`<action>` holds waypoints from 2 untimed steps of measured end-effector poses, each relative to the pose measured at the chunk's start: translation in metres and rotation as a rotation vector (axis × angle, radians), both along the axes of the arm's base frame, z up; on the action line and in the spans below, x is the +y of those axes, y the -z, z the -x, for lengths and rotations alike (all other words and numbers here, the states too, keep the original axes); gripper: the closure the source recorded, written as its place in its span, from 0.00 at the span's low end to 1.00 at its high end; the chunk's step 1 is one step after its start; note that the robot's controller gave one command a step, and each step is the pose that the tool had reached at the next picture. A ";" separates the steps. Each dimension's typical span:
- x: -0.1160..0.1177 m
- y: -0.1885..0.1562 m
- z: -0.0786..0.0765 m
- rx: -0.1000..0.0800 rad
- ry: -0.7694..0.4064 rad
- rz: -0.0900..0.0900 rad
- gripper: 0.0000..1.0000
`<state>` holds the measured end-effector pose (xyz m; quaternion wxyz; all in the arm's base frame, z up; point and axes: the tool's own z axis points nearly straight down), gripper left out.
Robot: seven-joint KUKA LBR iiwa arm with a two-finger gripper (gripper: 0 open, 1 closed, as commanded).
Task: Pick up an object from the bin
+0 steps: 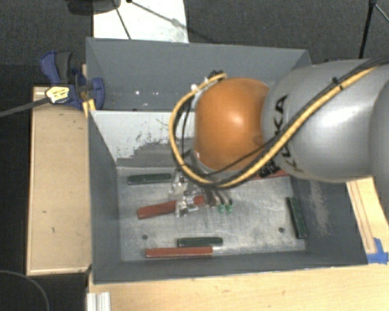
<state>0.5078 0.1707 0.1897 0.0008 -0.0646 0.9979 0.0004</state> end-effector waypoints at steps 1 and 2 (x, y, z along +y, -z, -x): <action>0.000 0.000 0.000 0.000 0.001 0.000 1.00; 0.006 -0.031 -0.004 0.000 -0.027 0.000 1.00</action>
Offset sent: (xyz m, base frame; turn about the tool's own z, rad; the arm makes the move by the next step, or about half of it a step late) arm 0.0034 0.0062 0.0307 -0.0372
